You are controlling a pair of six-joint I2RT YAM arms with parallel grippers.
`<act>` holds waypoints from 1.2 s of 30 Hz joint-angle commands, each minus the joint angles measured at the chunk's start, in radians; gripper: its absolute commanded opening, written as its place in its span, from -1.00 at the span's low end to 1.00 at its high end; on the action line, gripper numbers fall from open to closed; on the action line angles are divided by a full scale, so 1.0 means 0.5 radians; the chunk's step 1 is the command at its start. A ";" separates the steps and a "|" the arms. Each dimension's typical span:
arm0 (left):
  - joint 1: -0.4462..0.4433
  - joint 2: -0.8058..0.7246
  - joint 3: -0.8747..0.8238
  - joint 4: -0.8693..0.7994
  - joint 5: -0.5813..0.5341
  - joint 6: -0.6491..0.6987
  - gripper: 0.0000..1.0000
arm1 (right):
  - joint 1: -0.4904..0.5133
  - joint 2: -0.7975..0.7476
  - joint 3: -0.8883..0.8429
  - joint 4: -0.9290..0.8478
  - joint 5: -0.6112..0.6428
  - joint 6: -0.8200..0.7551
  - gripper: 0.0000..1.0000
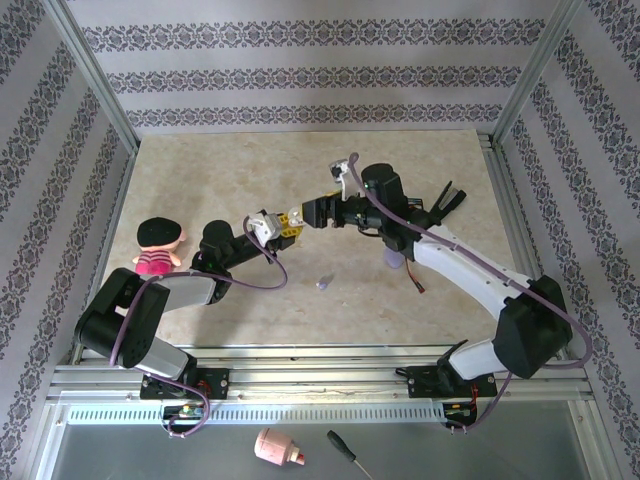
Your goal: Insert wireless bluetooth earbuds into charging case
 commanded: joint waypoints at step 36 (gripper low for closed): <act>-0.008 -0.262 -0.035 -0.331 0.365 0.105 -1.00 | -0.015 -0.226 0.039 -0.747 -0.388 -1.764 0.47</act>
